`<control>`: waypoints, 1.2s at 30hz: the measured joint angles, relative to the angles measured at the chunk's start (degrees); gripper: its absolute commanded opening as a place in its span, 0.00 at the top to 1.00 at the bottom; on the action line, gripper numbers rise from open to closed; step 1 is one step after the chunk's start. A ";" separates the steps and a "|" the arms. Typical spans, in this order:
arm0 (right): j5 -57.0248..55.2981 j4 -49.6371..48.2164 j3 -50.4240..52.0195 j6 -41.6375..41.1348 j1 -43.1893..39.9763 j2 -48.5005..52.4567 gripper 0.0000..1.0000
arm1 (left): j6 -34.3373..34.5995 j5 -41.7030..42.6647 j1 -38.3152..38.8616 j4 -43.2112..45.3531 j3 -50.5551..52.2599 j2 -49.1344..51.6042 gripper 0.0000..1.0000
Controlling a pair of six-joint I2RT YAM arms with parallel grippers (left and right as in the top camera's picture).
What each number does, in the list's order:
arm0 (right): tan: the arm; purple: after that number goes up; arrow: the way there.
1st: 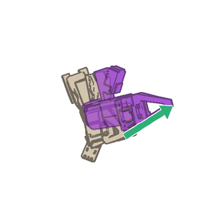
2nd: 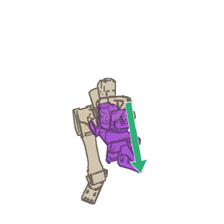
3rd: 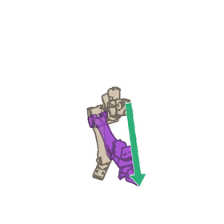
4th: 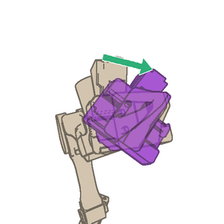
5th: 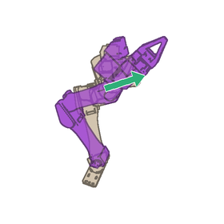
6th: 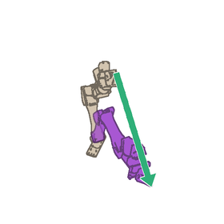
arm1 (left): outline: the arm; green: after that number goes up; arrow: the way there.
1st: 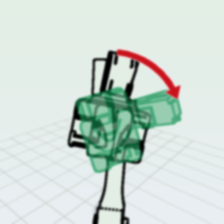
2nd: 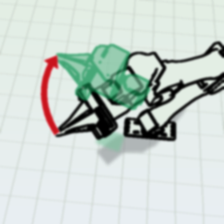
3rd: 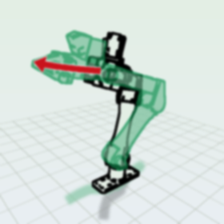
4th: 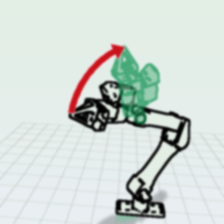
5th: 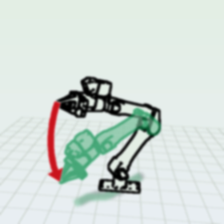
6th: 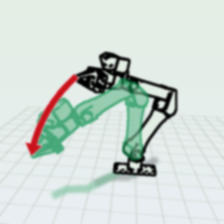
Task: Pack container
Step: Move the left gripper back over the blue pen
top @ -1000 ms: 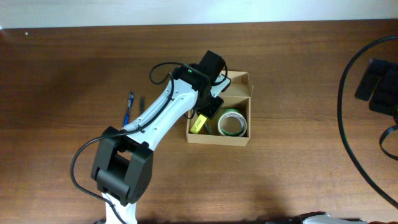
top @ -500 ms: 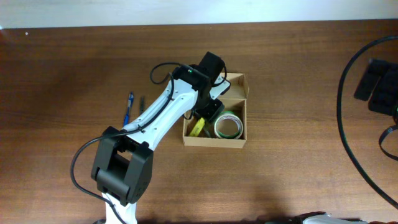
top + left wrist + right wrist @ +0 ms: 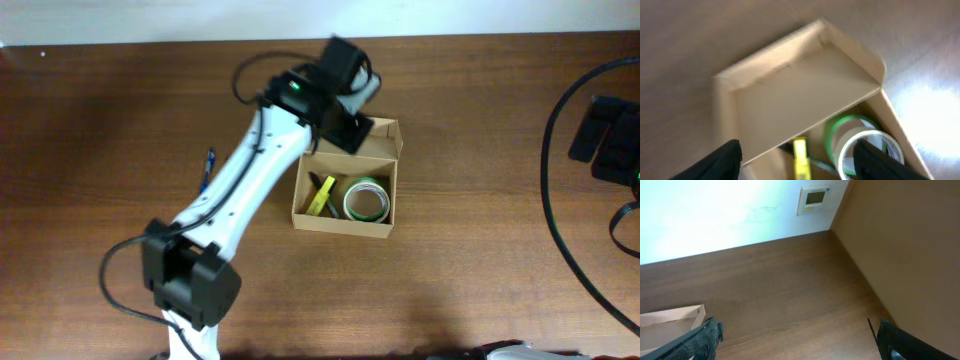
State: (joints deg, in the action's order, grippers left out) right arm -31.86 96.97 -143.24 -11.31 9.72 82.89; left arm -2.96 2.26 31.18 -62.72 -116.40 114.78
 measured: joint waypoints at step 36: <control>2.23 0.00 0.02 0.79 0.00 0.00 0.01 | -0.15 -4.20 -33.48 -1.46 22.38 -4.55 0.22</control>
State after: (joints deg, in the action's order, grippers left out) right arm -29.63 96.97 -143.22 -10.52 9.72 82.89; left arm -3.11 -1.93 -2.31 -64.18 -94.02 110.24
